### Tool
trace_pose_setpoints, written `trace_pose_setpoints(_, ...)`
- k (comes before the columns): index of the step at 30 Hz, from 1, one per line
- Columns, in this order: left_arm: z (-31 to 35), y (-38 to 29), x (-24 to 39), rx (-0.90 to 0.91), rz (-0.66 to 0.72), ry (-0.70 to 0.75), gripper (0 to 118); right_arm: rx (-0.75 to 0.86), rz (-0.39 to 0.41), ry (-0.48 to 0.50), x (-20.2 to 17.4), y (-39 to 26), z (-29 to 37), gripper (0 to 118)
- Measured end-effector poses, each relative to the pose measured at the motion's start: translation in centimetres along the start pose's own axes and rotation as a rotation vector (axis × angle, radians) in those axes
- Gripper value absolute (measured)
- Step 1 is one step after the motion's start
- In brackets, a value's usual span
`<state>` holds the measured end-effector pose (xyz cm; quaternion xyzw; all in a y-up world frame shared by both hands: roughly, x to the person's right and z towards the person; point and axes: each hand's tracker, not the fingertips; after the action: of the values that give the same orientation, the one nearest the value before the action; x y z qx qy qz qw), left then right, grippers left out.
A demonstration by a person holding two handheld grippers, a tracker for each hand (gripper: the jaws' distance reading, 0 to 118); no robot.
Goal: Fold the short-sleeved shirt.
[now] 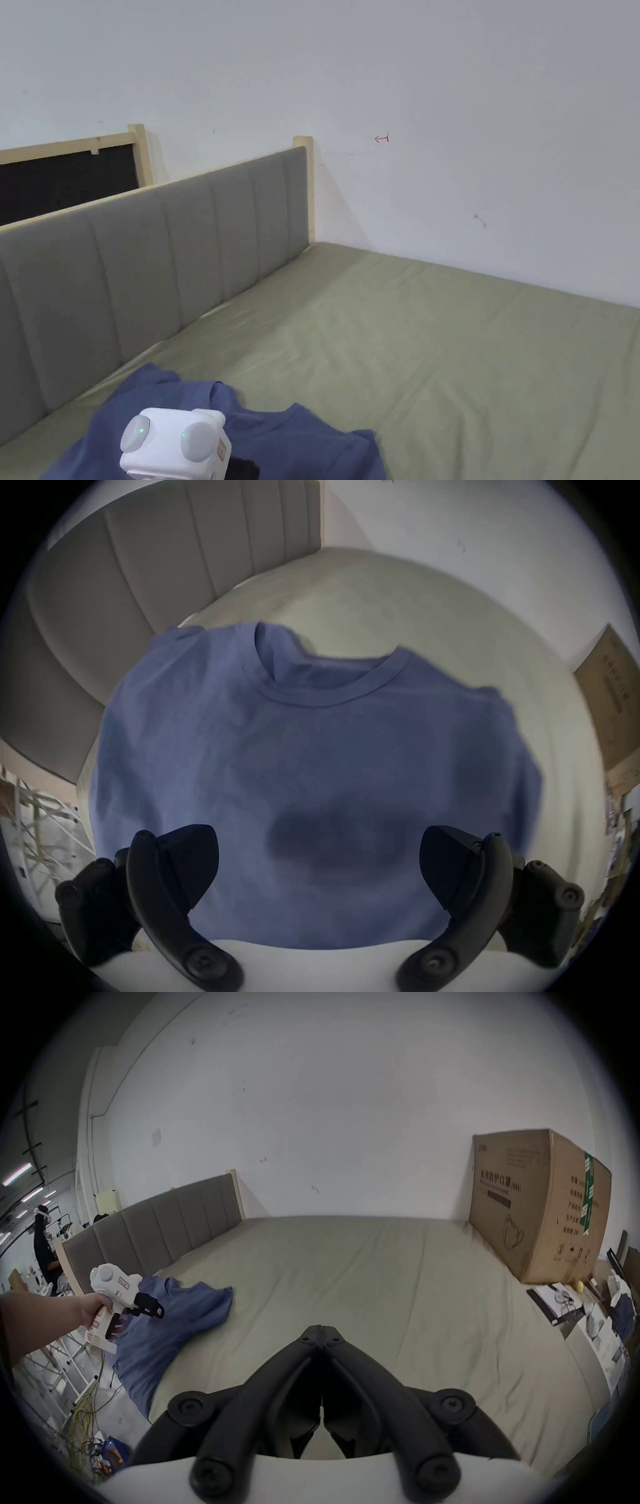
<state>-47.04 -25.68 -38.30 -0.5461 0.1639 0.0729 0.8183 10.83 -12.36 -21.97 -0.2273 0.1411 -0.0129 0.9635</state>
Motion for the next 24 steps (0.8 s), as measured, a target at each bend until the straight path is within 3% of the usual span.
trace_pose_setpoints(4, -4.5, 0.1, -0.4, -0.208, 0.017, -0.056, 115, -0.048, -0.007, -0.001, 0.4, -0.7, -1.3, 0)
trace_pose_setpoints(12, -2.9, -0.7, -0.4, -0.11, 0.016, -0.033, 116, -0.073, -0.06, 0.034, -0.3, -1.5, -2.2, 0)
trace_pose_setpoints(14, -1.7, -1.1, -0.2, -0.086, 0.04, -0.036, 101, -0.076, -0.075, 0.051, -0.5, -1.2, -1.6, 0)
trace_pose_setpoints(16, -0.4, -1.3, -0.1, -0.034, 0.043, -0.053, 51, -0.059, -0.068, 0.062, -0.6, -0.9, -0.5, 0)
trace_pose_setpoints(17, 0.6, -1.5, 0.1, 0.003, 0.027, -0.053, 12, -0.042, -0.054, 0.06, -0.7, -0.5, 0.2, 0)
trace_pose_setpoints(18, 1.3, -1.7, 0.3, 0.011, 0.01, -0.039, 0, -0.026, -0.044, 0.056, -0.6, -0.3, 0.9, 0)
trace_pose_setpoints(19, 1.7, -2.3, 0.6, 0.019, -0.018, 0.014, 0, -0.013, -0.042, 0.055, -0.5, 0.0, 1.6, 0)
trace_pose_setpoints(22, 5.0, -3.1, 0.5, 0.026, -0.018, -0.051, 0, 0.025, -0.049, 0.058, -0.1, 0.7, 3.7, 0)
trace_pose_setpoints(24, 9.6, -2.2, -0.4, 0.132, 0.0, -0.074, 0, 0.049, -0.052, 0.061, 0.3, 1.1, 5.2, 0)
